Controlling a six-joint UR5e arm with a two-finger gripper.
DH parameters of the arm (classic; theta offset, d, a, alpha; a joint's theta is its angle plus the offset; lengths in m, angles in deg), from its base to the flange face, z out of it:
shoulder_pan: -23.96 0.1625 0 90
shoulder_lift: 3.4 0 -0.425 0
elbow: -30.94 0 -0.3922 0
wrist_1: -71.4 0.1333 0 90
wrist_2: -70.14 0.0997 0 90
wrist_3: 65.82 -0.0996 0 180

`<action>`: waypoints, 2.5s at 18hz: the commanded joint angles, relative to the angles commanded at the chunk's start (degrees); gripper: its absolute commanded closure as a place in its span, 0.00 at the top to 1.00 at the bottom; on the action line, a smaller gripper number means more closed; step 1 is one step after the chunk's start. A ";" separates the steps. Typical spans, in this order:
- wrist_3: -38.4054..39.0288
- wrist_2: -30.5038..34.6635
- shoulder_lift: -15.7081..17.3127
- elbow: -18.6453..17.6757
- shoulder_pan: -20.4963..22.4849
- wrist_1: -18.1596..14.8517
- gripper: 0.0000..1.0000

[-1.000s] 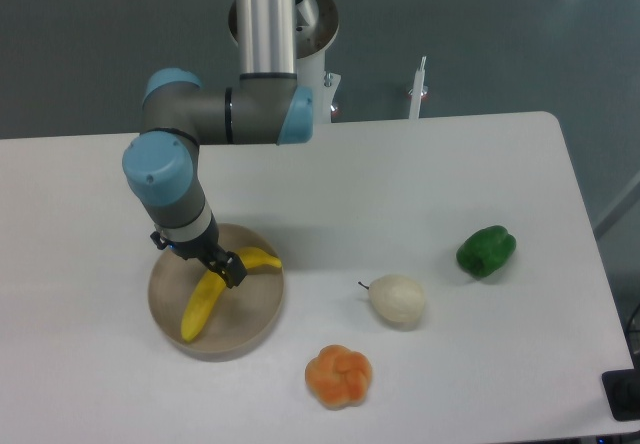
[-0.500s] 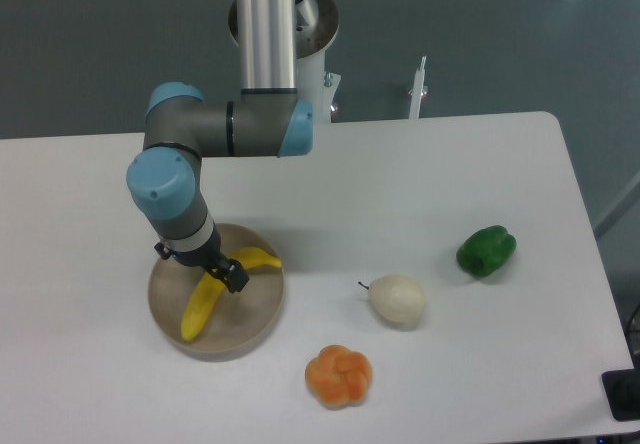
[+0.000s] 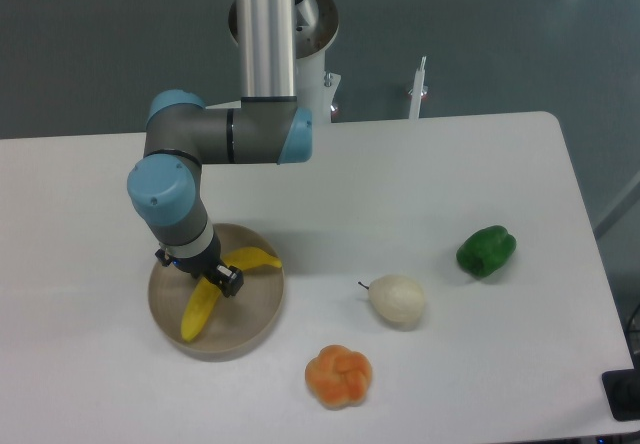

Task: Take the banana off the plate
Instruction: 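Close the gripper around the middle of the banana, then lift the banana off the plate and carry it toward the green pepper, then hold the banana raised beside the green pepper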

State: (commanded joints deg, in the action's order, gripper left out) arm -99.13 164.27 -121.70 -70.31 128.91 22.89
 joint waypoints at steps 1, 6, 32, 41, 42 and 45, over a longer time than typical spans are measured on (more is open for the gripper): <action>-0.09 0.00 0.00 0.09 0.09 0.00 0.41; -0.09 -0.09 0.61 0.09 0.09 0.00 0.39; -25.39 0.79 10.98 5.70 25.30 -2.98 0.39; -29.79 0.70 8.79 8.96 28.39 -2.99 0.39; -29.71 0.70 8.62 9.05 28.39 -2.90 0.39; -29.71 0.62 7.82 10.02 28.30 -2.81 0.39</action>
State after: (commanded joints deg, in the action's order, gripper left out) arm -128.84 164.89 -113.88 -60.29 157.21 20.07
